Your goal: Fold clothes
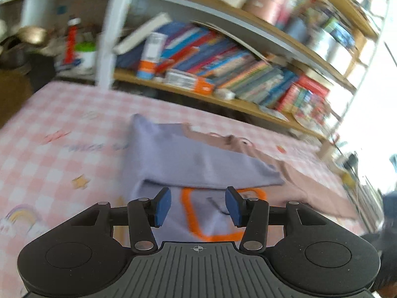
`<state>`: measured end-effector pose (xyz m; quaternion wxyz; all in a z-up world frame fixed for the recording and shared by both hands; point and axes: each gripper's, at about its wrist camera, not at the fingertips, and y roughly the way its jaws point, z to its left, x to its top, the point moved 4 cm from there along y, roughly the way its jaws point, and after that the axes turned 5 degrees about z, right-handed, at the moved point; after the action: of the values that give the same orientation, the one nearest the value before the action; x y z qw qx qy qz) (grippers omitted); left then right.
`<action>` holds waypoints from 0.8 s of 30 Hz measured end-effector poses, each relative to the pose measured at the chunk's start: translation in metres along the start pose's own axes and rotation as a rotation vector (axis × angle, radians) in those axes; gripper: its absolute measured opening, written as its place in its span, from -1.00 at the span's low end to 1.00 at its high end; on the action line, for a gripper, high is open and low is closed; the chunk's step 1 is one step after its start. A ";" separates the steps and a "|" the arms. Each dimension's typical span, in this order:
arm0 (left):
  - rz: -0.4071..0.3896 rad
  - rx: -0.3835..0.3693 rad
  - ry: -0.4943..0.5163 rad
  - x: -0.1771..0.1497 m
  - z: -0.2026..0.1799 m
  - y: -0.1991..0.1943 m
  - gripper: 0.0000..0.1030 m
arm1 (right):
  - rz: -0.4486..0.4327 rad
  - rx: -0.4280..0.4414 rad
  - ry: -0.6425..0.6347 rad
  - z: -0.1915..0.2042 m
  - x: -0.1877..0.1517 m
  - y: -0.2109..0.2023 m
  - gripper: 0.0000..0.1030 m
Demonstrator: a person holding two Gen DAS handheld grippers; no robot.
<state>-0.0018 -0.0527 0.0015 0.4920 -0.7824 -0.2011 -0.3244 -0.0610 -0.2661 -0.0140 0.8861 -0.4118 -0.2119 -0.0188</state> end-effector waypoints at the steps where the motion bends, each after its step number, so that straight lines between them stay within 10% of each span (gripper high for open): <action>1: 0.015 -0.005 0.046 0.002 -0.010 0.007 -0.07 | -0.038 -0.012 0.048 -0.009 -0.001 -0.009 -0.19; 4: 0.063 -0.020 0.186 0.008 -0.039 0.029 -0.07 | -0.144 -0.112 0.170 -0.035 -0.006 -0.033 -0.17; 9: 0.092 -0.076 0.378 0.017 -0.095 0.059 -0.07 | -0.264 -0.529 0.305 -0.070 -0.030 -0.060 -0.28; 24: 0.176 0.026 0.811 0.000 -0.189 0.179 -0.07 | -0.169 -0.586 0.258 -0.063 -0.076 -0.042 -0.76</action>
<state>0.0535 -0.3012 -0.0553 0.5669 -0.5993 0.0728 -0.5604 -0.1164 -0.3516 -0.0495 0.7448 -0.6243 -0.1171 -0.2045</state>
